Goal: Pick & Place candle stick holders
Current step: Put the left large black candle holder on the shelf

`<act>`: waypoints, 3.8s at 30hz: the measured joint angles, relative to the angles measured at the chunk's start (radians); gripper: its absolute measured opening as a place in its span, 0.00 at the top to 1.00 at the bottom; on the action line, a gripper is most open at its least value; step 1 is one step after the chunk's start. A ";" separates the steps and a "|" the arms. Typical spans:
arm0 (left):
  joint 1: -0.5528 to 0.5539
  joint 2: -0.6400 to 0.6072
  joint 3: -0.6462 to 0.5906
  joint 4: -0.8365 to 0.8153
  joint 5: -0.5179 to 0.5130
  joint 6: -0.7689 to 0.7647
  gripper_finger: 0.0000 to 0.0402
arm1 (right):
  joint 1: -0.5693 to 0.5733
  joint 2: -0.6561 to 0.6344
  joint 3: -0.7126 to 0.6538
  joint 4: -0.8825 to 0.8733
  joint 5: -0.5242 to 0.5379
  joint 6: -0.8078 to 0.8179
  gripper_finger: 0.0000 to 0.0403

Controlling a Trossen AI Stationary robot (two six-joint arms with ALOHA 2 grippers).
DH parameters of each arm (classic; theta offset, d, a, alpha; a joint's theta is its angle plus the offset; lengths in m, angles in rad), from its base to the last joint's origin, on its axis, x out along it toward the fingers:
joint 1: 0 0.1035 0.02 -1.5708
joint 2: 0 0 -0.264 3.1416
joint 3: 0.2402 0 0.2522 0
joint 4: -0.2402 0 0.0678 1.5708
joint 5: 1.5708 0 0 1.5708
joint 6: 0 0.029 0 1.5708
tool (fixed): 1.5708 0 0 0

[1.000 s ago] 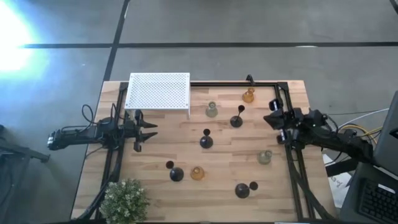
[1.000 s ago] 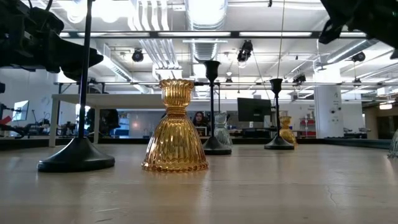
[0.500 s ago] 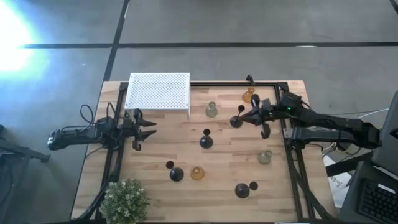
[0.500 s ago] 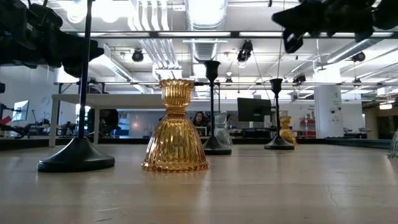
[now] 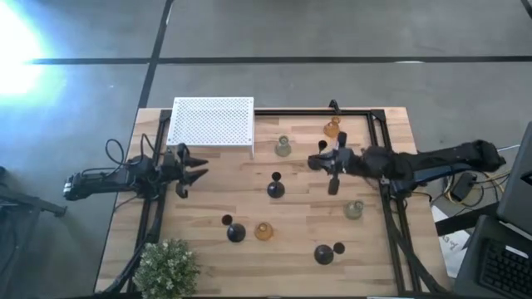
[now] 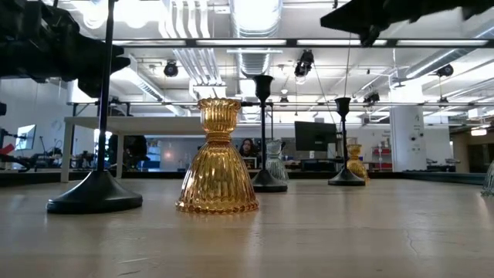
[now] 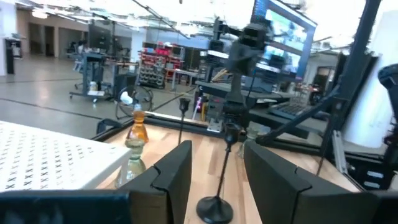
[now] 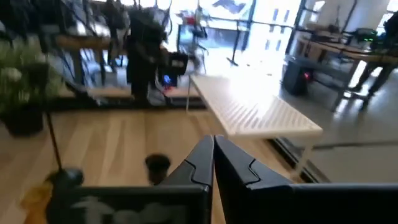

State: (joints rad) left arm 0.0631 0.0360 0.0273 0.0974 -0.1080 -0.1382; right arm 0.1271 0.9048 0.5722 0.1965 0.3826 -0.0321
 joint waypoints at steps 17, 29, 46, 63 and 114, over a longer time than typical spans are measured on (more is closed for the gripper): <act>-0.007 0.002 0.090 -0.357 0.233 -0.181 0.62 | 0.156 -0.073 0.007 -0.204 0.145 0.053 0.98; -0.116 0.212 0.029 -0.111 0.361 -0.181 0.62 | 0.156 -0.081 0.005 -0.217 0.219 0.058 0.98; -0.337 0.658 0.051 0.272 0.194 -0.120 0.62 | 0.156 -0.100 0.005 -0.217 0.257 0.078 0.98; -0.389 0.946 0.243 0.309 0.198 -0.050 0.62 | 0.156 -0.099 -0.001 -0.224 0.276 0.073 0.98; -0.393 1.007 0.315 0.461 0.294 0.064 0.75 | 0.156 -0.099 -0.004 -0.223 0.275 0.054 0.98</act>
State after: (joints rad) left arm -0.3294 1.0435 0.3428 0.5588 0.1860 -0.0746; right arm 0.2832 0.8062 0.5678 -0.0261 0.6579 0.0221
